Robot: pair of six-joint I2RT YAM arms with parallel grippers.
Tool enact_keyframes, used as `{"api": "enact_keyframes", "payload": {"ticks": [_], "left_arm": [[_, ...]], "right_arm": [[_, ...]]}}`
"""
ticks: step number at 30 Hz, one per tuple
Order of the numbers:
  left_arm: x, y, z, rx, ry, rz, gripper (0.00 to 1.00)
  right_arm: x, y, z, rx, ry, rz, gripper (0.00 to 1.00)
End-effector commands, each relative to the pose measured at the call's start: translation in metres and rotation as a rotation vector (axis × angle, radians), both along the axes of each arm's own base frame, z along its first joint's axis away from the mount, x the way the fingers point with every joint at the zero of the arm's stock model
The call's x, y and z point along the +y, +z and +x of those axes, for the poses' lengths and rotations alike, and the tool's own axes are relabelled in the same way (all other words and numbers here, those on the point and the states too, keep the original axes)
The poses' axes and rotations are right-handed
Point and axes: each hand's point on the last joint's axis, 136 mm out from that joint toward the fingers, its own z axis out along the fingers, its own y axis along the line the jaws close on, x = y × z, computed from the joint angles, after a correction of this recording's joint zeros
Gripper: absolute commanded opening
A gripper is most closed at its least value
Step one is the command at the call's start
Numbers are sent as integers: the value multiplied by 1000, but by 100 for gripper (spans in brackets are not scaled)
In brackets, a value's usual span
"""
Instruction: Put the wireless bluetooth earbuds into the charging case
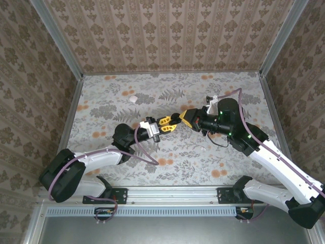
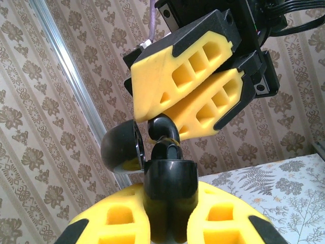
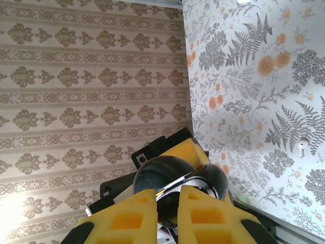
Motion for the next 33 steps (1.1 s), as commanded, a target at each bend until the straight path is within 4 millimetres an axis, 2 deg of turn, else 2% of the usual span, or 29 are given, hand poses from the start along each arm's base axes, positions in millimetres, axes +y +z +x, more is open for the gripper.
{"api": "enact_keyframes", "payload": {"ticks": [1,20,27,33], "left_arm": [[-1,13,-7,-50,-25,-29,0],[-3,15,-8,-49,-33,-33,0],[-3,12,10,37,38,-52,0],[-10,10,10,56,27,-50,0]], "right_arm": [[-4,-4,-9,31,12,2,12],[5,-34,1,78,23,-55,12],[-4,-55,8,71,-31,-134,17],[5,-63,23,70,-39,-137,18]]}}
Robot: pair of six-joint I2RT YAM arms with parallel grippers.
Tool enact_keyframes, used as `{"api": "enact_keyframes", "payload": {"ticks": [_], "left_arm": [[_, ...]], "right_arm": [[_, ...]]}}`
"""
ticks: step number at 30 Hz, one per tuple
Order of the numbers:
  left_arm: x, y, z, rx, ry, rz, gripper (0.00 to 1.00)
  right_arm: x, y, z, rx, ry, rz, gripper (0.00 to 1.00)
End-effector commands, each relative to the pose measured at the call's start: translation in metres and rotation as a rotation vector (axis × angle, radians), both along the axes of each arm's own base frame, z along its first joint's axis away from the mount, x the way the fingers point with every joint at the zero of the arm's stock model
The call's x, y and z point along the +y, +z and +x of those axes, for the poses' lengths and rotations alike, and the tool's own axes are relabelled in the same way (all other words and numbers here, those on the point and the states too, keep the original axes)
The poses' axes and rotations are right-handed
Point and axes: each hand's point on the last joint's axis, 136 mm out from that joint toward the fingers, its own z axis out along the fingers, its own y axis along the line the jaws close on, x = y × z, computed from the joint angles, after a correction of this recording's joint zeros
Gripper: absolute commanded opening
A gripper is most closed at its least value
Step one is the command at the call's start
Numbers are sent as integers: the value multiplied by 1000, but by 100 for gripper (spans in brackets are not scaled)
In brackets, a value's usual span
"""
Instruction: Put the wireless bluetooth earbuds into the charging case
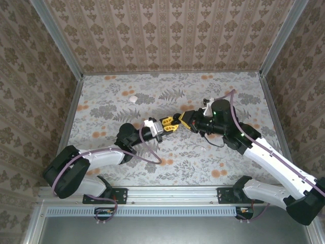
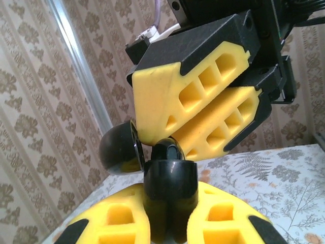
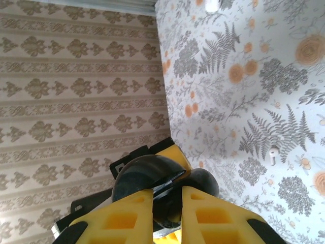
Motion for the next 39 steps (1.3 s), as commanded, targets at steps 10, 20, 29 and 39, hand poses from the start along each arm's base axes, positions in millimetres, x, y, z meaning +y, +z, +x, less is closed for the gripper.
{"api": "enact_keyframes", "payload": {"ticks": [10,20,29,39], "left_arm": [[8,34,11,19,35,-115,0],[23,36,25,195,-5,-155,0],[35,50,23,364,-152,-174,0],[37,60,18,495,-254,-173,0]], "right_arm": [[-8,-11,9,-33,-17,-141,45],[-16,17,13,-138,-6,-212,47],[-11,50,31,-282,91,-105,50],[21,54,42,-320,273,-28,51]]}}
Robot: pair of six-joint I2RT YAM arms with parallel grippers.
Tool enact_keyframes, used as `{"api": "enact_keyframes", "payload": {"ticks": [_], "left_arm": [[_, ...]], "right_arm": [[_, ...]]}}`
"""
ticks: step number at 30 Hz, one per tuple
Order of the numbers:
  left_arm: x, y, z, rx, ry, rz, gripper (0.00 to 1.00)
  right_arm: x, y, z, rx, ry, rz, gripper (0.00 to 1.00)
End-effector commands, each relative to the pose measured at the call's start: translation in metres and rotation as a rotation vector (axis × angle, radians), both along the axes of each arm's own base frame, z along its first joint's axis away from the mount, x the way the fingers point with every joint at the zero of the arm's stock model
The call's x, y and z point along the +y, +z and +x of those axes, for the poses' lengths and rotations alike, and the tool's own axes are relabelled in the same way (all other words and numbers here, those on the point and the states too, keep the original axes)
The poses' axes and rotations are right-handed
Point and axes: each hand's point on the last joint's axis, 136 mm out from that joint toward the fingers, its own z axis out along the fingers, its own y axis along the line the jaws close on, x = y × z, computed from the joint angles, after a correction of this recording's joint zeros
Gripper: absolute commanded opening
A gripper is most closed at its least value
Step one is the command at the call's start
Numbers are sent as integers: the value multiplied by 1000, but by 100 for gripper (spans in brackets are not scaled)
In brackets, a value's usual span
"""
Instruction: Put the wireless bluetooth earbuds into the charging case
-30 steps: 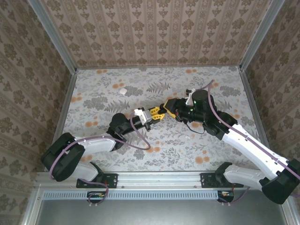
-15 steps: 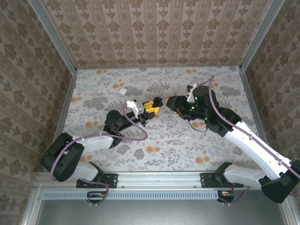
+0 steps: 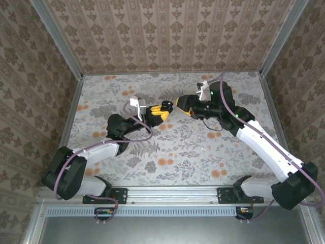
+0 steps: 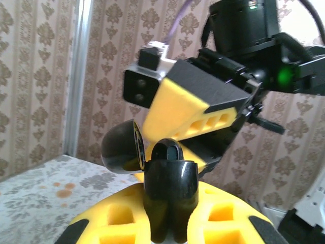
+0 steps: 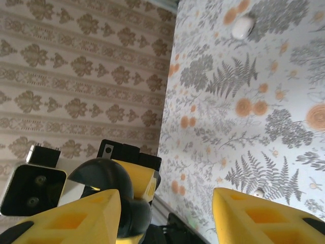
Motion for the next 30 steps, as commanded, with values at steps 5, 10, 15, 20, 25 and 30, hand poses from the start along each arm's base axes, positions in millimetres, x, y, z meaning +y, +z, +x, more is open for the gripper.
{"api": "enact_keyframes", "payload": {"ticks": [5,10,15,20,25,30], "left_arm": [[-5,17,-3,91,-109,-34,0],[-9,15,3,139,-125,-32,0],[-11,13,5,166,-134,-31,0],[-14,8,6,213,-157,-23,0],[-15,8,6,236,-173,-21,0],[-16,2,5,265,-187,-10,0]], "right_arm": [[19,34,-4,-119,139,94,52],[23,36,-2,-138,161,110,52],[28,42,-4,-167,194,134,52],[27,49,-5,-226,202,121,52],[23,41,-1,-209,188,88,52],[22,48,-2,-263,197,77,53]]}}
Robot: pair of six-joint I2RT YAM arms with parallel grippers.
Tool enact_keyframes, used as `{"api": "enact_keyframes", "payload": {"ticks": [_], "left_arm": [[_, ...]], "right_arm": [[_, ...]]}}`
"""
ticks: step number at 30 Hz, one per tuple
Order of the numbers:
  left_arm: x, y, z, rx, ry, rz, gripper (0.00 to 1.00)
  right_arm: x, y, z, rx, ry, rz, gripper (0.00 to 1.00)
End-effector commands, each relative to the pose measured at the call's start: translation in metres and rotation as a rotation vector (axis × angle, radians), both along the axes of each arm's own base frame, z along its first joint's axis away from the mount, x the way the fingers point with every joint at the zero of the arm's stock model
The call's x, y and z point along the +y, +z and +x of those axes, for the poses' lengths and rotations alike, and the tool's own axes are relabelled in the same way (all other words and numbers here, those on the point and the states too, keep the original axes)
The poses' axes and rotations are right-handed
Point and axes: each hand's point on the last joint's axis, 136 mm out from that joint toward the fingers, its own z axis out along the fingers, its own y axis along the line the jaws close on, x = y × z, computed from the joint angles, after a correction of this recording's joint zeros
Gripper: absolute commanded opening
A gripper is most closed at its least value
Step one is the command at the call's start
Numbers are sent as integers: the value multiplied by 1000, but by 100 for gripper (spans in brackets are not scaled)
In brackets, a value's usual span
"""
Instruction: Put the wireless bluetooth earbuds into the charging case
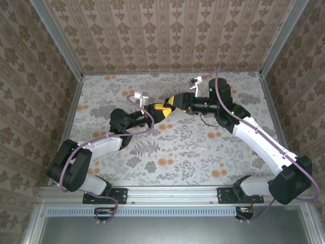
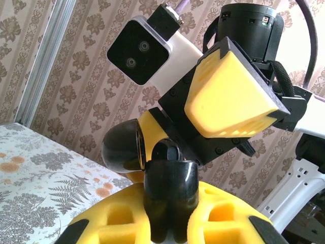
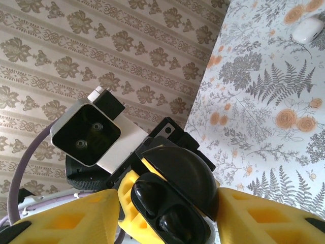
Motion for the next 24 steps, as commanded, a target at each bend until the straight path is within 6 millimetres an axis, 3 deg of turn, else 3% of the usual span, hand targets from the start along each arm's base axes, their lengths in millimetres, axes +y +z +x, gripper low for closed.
{"api": "enact_keyframes", "payload": {"ticks": [1,8,15,20,24], "left_arm": [[-4,1,-5,19,-54,1,0],[-2,-10,-5,65,-63,18,0],[13,-23,4,117,0,24,0],[29,-35,26,191,87,31,0],[68,-55,61,351,231,58,0]], "right_arm": [[1,29,-2,-126,30,15,53],[2,50,-8,-253,67,25,53],[-8,70,-28,-341,75,19,53],[-28,45,-19,-310,-43,-128,55],[-26,19,-4,-236,-72,-172,56]]}}
